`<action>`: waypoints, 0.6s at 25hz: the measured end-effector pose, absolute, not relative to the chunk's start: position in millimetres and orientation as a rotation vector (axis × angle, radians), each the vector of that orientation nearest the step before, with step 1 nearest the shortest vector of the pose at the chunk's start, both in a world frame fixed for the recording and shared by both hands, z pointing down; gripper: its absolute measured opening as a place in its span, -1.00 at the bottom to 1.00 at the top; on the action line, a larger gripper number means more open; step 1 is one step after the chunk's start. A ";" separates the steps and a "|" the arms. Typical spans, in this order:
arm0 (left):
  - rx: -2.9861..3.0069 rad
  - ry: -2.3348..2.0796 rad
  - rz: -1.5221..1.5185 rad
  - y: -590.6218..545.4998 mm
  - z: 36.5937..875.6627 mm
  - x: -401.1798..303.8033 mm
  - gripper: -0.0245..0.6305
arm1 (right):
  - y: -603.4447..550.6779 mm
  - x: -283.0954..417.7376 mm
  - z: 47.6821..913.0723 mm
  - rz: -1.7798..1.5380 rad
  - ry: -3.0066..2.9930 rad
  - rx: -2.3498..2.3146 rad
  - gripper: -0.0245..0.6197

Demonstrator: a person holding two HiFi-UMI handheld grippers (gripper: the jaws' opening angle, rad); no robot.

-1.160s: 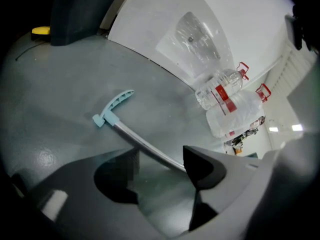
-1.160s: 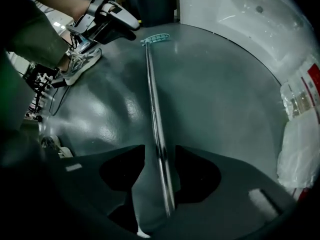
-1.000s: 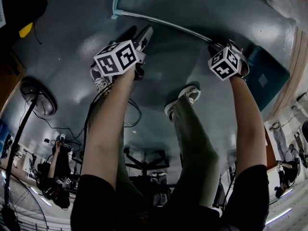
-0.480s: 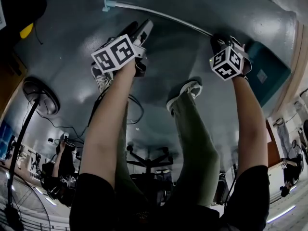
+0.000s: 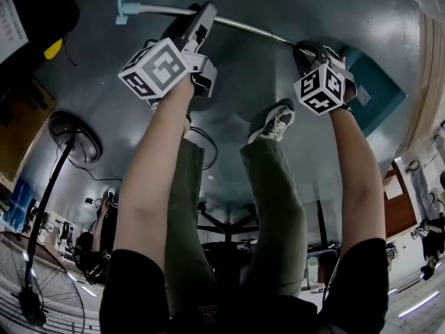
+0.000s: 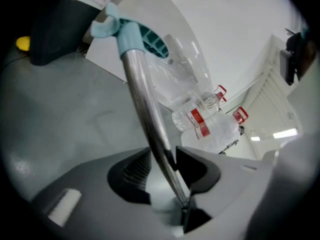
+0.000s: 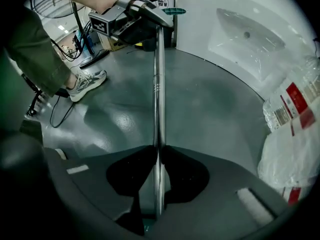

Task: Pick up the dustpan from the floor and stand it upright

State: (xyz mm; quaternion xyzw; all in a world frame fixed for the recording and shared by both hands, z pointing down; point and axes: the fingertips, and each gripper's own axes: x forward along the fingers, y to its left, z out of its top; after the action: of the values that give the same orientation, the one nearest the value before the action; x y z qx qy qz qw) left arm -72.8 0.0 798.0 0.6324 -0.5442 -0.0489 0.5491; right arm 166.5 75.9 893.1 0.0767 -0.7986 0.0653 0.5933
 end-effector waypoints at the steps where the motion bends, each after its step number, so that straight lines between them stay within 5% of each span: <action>1: 1.530 -1.283 -0.110 -4.3 787.8 -70.8 -0.42 | 75.5 165.0 888.8 0.157 -1.860 0.185 -0.70; 15: 1.795 -1.162 -0.094 -56.0 671.8 -39.4 -0.53 | 47.4 147.5 787.3 0.417 -1.978 0.510 -0.69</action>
State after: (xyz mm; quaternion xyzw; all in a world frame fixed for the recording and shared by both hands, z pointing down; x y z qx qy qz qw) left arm -39.4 -56.0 671.8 0.7358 -0.4764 -0.0387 0.4797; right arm 147.5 47.4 787.3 0.2113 -0.8192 0.1727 0.5043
